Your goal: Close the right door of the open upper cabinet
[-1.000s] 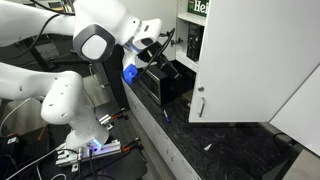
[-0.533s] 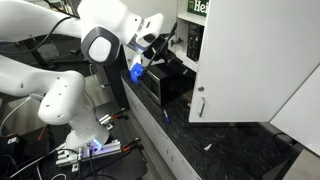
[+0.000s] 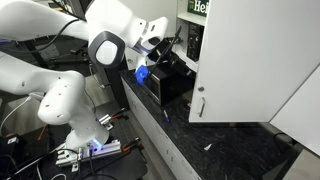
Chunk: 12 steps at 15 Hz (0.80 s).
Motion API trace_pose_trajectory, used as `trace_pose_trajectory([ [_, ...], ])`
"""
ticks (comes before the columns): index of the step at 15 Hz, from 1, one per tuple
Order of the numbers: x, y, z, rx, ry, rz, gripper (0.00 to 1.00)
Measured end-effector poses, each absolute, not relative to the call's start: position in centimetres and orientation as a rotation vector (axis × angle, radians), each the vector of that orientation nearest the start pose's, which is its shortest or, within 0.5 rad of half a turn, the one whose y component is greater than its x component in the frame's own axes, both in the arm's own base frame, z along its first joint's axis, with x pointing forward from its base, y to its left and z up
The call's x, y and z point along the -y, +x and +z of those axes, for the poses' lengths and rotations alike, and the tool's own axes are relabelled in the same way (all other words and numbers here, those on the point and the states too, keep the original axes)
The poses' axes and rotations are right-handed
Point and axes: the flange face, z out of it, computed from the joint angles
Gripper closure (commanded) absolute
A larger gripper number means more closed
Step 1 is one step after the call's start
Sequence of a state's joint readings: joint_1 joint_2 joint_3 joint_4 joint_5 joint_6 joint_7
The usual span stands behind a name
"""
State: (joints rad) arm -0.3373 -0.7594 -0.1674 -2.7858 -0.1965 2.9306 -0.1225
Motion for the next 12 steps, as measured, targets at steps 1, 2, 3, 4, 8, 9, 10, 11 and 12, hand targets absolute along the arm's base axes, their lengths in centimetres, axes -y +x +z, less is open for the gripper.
trace_pose_trajectory([
  [1,16.9,32.2,52.4,-0.337,-3.073,-1.438,0.0],
  [2,16.9,32.3,52.4,-0.336,-3.069,-1.45,0.0],
  [3,16.9,32.3,52.4,-0.335,-3.066,-1.46,0.0],
  [4,17.0,32.4,52.4,-0.333,-3.063,-1.47,0.0],
  [8,17.1,32.8,52.1,-0.33,-3.052,-1.504,0.0],
  [9,17.1,32.9,52.0,-0.328,-3.049,-1.514,0.0],
  [10,17.2,33.0,51.9,-0.327,-3.046,-1.522,0.0],
  [11,17.2,33.2,51.8,-0.325,-3.043,-1.53,0.0],
  [12,17.2,33.3,51.7,-0.323,-3.042,-1.534,0.0],
])
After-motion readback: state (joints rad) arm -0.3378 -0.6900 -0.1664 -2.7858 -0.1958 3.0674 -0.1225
